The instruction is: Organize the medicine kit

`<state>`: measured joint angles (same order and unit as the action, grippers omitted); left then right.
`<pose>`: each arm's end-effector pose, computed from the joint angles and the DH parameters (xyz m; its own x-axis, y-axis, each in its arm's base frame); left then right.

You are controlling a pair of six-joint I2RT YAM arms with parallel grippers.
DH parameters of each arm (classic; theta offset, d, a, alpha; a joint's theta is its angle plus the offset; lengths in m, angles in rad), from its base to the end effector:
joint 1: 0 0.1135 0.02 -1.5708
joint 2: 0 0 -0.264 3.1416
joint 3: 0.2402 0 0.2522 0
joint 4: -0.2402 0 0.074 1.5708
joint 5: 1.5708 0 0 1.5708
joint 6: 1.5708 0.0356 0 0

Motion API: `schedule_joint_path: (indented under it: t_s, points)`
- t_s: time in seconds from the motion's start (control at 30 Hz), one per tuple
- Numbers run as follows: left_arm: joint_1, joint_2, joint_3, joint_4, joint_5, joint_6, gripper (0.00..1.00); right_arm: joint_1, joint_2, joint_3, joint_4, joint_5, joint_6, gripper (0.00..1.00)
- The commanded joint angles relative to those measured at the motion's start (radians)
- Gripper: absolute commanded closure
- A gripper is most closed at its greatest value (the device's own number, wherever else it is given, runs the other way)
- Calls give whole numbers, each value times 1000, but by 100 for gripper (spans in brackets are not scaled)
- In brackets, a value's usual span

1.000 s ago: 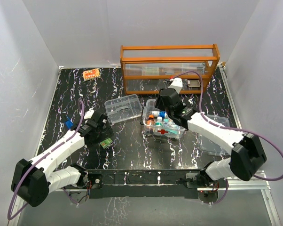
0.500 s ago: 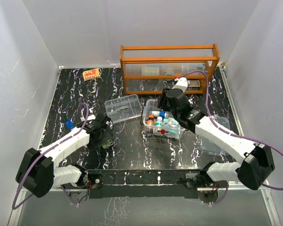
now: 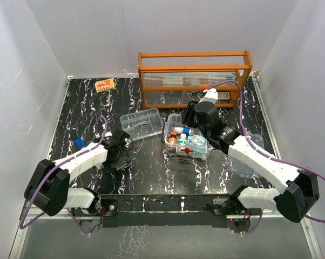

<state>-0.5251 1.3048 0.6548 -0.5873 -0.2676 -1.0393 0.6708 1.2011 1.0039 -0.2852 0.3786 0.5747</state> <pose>0.1928 -0.1008 0.1654 -0.7666 -0.5167 -0.3813 -0.4977 0.8533 -0.1556 0.2208 0.1584 0.3208 -0.4796 0.2643 -0.8368 -0.0720 0.9385 0.3376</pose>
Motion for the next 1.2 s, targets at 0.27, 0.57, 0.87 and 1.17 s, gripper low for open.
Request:
schedule_joint_path:
  t_s: [0.27,0.57,0.87,1.17]
  points:
    - [9,-34,-17,79,6,50,49,-6,-81,30,3,-8,-7,59]
    - [11,-73,61,51,-18,144,47,-5,-126,32,-21,3,-3,58]
    - [14,-2,291,67,-38,369,42,-5,-163,28,-39,13,5,58]
    - [20,292,579,42,-16,495,40,-6,-191,33,-63,24,11,58]
